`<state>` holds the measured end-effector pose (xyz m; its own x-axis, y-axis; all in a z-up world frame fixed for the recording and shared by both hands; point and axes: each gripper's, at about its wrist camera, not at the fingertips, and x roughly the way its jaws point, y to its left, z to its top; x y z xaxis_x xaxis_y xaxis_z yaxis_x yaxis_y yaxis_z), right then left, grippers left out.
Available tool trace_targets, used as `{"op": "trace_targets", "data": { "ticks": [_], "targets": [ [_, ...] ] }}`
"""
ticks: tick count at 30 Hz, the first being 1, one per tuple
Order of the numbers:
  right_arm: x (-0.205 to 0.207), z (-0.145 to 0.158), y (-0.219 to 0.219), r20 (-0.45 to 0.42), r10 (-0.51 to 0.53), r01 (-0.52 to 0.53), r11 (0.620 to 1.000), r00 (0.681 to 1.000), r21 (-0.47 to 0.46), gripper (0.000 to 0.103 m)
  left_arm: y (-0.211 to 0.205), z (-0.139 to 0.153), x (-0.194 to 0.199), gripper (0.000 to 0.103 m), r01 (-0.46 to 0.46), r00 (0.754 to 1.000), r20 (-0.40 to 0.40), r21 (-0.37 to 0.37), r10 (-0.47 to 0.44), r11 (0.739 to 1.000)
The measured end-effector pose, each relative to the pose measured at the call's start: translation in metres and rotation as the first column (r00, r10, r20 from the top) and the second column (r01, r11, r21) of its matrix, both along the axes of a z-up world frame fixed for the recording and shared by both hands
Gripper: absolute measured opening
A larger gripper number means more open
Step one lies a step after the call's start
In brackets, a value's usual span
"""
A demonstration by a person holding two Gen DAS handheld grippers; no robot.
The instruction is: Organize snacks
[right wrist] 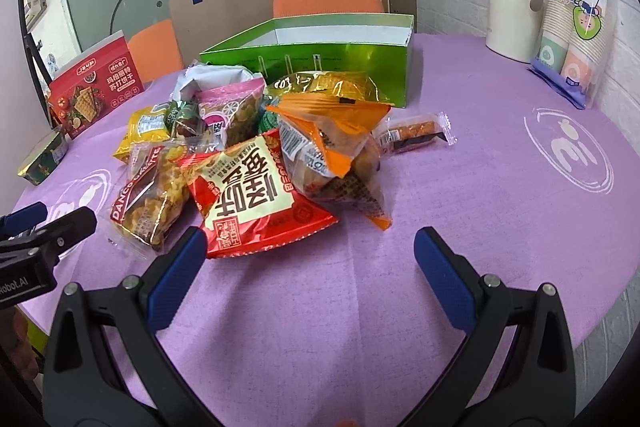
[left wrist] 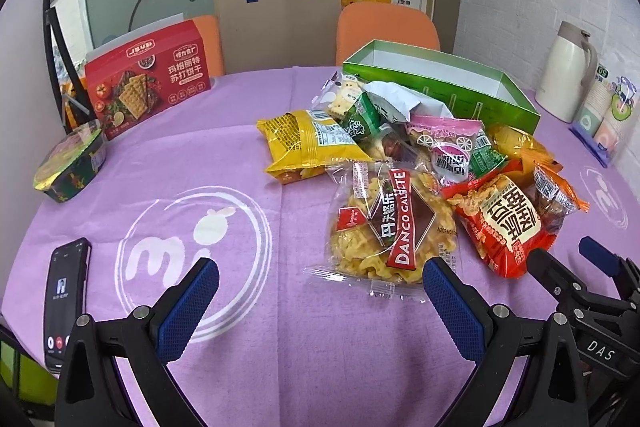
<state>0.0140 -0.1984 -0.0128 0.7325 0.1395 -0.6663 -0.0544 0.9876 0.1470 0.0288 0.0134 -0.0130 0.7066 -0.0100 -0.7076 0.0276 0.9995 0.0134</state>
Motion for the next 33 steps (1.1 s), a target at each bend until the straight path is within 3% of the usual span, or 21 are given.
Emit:
{"op": "trace_targets", "data": {
  "ticks": [6, 9, 11, 16, 22, 26, 31, 33],
  "targets": [
    [0.012, -0.004, 0.007, -0.044, 0.107, -0.102, 0.989, 0.993, 0.109, 0.103, -0.001, 0.003, 0.01, 0.103, 0.067, 0.998, -0.018, -0.055, -0.068, 0.996],
    [0.019, -0.006, 0.011, -0.055, 0.131, -0.124, 0.986, 0.99, 0.109, 0.103, -0.003, 0.008, 0.019, 0.103, 0.081, 0.997, -0.015, -0.044, -0.081, 0.996],
    [0.024, -0.007, 0.013, -0.065, 0.157, -0.149, 0.983, 0.985, 0.111, 0.103, -0.002, 0.007, 0.029, 0.103, 0.11, 0.993, -0.039, -0.089, -0.114, 0.99],
    [0.039, -0.011, 0.02, -0.081, 0.176, -0.173, 0.984, 0.981, 0.046, 0.103, -0.007, -0.002, 0.045, 0.103, 0.151, 0.985, -0.074, -0.098, -0.158, 0.984],
    [0.046, -0.015, 0.011, -0.119, 0.2, -0.188, 0.977, 0.973, 0.1, 0.102, -0.006, -0.01, 0.054, 0.103, 0.14, 0.984, -0.091, -0.126, -0.152, 0.982],
    [0.036, -0.01, 0.006, -0.116, 0.212, -0.202, 0.975, 0.971, 0.087, 0.102, 0.001, -0.008, 0.05, 0.098, 0.195, 0.974, -0.081, -0.178, -0.212, 0.964],
    [0.009, 0.017, 0.006, -0.042, 0.248, -0.244, 0.966, 0.968, 0.083, 0.102, 0.041, 0.012, 0.04, 0.098, 0.14, 0.989, 0.015, -0.35, -0.144, 0.926],
    [0.002, 0.028, 0.011, -0.006, 0.281, -0.279, 0.955, 0.96, 0.105, 0.102, 0.046, 0.013, 0.043, 0.098, 0.136, 0.988, -0.021, -0.353, -0.153, 0.926]
  ]
}}
